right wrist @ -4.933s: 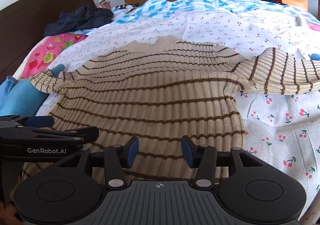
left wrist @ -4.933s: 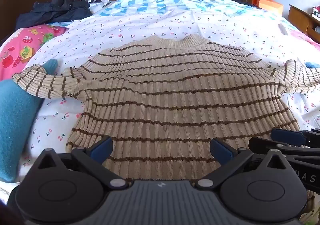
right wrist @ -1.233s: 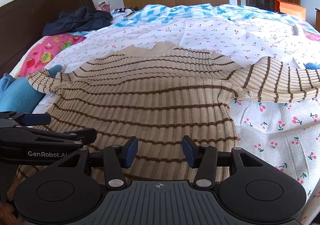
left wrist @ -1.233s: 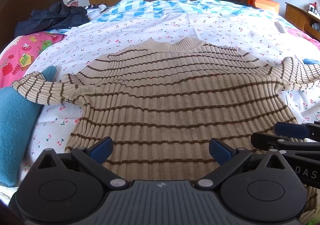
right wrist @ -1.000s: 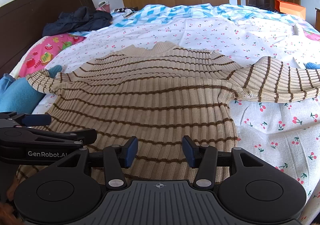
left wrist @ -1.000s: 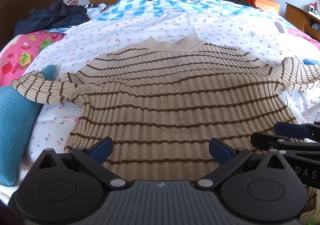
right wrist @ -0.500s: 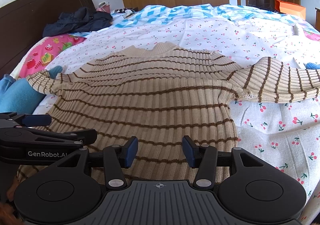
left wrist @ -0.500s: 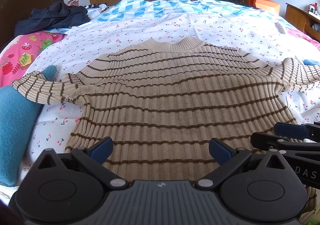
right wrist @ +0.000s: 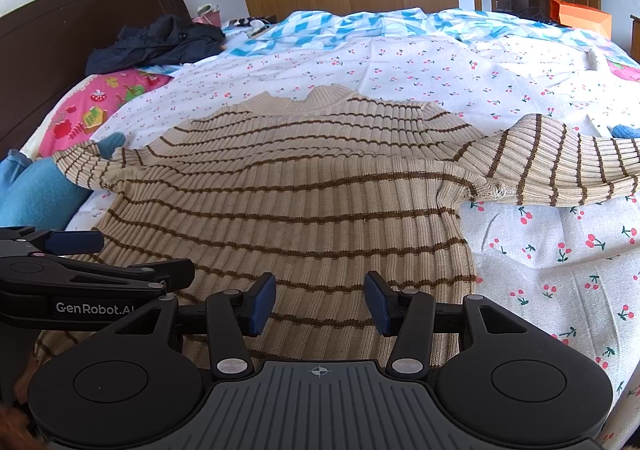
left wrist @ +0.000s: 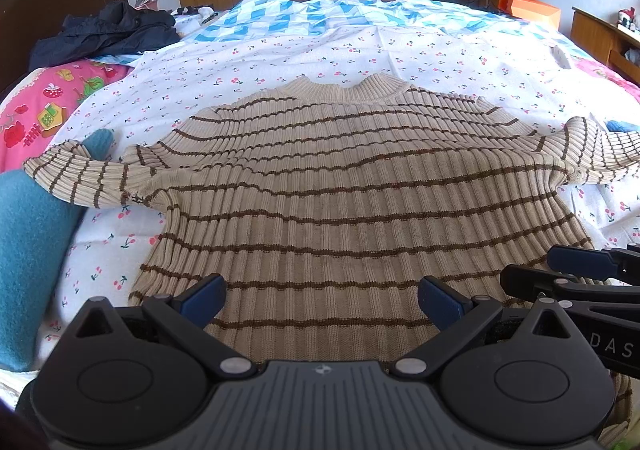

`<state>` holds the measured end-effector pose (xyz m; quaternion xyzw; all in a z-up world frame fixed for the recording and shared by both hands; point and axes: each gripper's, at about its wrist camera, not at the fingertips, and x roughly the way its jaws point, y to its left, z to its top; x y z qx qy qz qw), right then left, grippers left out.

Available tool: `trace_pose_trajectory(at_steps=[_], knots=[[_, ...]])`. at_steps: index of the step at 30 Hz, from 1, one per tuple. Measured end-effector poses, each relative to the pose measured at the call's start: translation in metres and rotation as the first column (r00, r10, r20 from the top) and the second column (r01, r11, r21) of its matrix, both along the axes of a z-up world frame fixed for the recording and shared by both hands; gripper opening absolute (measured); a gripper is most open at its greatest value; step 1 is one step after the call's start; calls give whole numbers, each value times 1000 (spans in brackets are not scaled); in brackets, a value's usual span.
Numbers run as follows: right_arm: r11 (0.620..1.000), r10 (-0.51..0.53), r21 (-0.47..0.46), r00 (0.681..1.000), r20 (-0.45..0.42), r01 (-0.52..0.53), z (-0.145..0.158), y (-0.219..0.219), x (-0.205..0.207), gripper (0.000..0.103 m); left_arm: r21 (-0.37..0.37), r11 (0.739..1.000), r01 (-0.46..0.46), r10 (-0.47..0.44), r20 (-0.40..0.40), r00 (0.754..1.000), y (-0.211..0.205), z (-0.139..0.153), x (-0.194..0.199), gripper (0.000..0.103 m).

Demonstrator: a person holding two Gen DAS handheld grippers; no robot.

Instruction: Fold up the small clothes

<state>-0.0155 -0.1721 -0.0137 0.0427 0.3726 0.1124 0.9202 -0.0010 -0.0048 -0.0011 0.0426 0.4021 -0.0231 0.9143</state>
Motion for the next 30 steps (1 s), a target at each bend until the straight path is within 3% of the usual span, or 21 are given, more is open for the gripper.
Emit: trace_pose_trajectory(at_steps=[30], knots=[[999,-3,53,1000,-23,4,-1,-4,6,49,-3,1000,-17,17,-1,1000,1,1,2,103]])
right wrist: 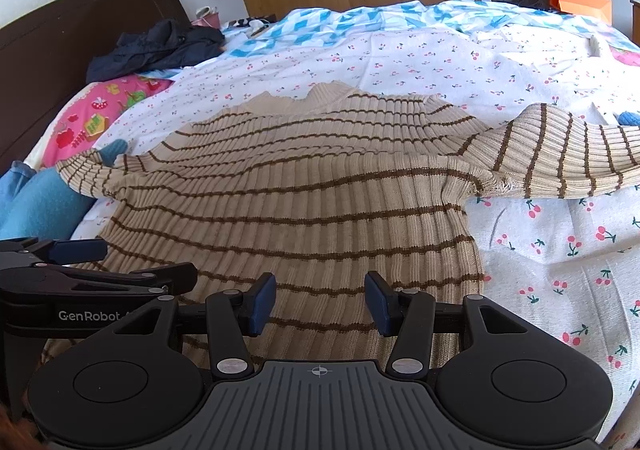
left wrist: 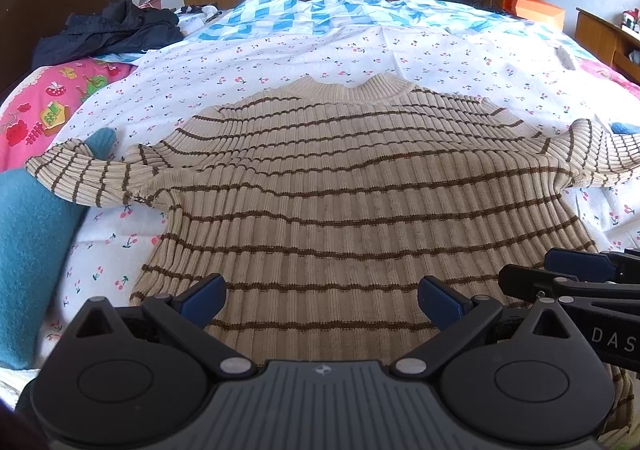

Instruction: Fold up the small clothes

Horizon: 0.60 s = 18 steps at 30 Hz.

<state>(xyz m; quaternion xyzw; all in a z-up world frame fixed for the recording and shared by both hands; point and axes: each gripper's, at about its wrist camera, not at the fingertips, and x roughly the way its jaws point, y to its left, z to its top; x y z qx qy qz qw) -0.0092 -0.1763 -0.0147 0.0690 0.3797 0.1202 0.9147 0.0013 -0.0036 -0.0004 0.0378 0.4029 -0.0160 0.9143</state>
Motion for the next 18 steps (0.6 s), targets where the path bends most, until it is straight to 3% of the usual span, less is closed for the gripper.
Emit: trace_pose_trajectory(at_steps=[6,11,18], knots=[[999,-16,31,1000,-2,16,2,-7,3,49,28,1000,9,-9,30,1000,-7,8,-1,103],[996,-62,59,998,1,62,7,-21,5,49,-12,1000,20,-20,24,1000,-15,13,6,103],[980,-164,119,986,22,161,15,-52,9,49,11,995,95,-95,82,992,-48,33,18,103]])
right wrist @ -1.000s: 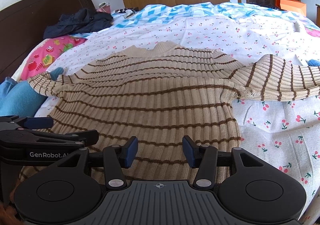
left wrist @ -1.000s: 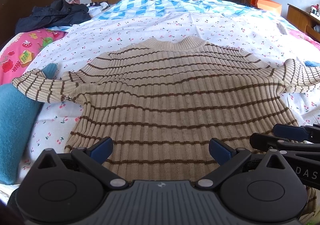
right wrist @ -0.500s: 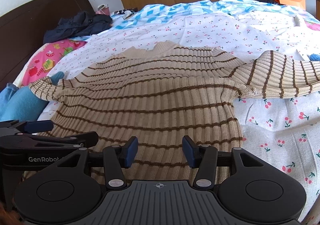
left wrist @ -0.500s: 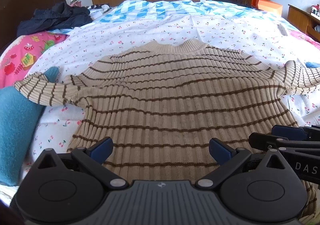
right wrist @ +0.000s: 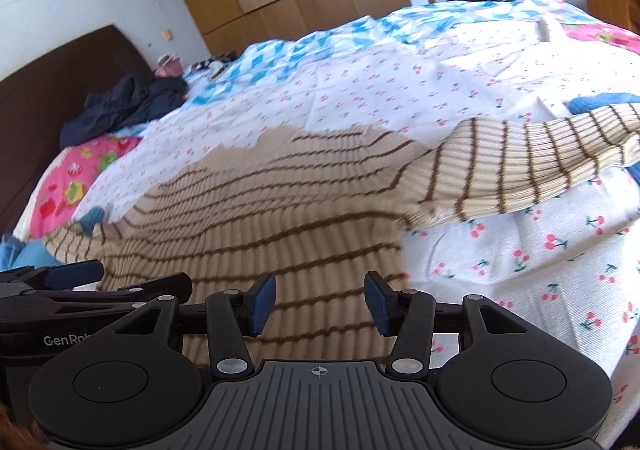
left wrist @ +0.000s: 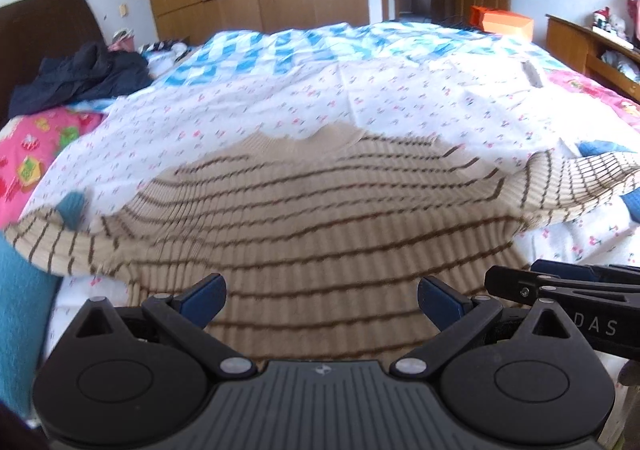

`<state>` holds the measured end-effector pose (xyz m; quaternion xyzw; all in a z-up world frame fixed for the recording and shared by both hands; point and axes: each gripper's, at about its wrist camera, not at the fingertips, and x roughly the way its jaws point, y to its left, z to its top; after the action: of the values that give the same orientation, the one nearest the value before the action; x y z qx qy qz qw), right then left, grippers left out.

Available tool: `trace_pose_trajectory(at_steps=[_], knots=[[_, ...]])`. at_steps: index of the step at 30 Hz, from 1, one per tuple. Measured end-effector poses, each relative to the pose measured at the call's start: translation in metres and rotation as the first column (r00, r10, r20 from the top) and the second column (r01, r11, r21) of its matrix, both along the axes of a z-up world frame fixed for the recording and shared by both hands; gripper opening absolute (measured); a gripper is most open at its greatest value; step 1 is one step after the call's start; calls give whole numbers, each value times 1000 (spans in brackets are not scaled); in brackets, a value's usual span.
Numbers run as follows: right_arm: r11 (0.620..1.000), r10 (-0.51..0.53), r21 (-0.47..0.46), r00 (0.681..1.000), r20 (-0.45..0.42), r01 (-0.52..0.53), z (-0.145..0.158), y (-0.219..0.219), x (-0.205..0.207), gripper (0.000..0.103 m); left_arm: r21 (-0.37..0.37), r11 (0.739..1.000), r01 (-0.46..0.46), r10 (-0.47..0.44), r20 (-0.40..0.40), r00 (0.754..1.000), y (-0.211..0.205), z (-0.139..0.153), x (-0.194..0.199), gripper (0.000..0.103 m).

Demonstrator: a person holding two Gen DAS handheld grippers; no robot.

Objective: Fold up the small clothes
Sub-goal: 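Grasp the sleeve cuff nearest the right gripper and lift it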

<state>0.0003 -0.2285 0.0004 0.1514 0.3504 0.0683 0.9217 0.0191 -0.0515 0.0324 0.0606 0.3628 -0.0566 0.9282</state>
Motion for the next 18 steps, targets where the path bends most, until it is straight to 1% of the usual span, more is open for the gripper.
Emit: trace_pose_trajectory(at_steps=[5,9,13,18], knots=[[996,-67,51,998,-3,67,1,-22,2,49,12,1000,24,-24,18,1000,-19,6,7,103],[994,-77,74,997,2,77,2,-29,5,49,23,1000,20,-20,2,1000,-24,6,8,103],[992,-84,96,996,-9,85,2,-35,6,49,38,999,28,-29,11,1000,-30,11,8,103],[976,-142,172,989,31,135,14,-60,1,49,43,997,68,-69,24,997,-48,20,13,103]])
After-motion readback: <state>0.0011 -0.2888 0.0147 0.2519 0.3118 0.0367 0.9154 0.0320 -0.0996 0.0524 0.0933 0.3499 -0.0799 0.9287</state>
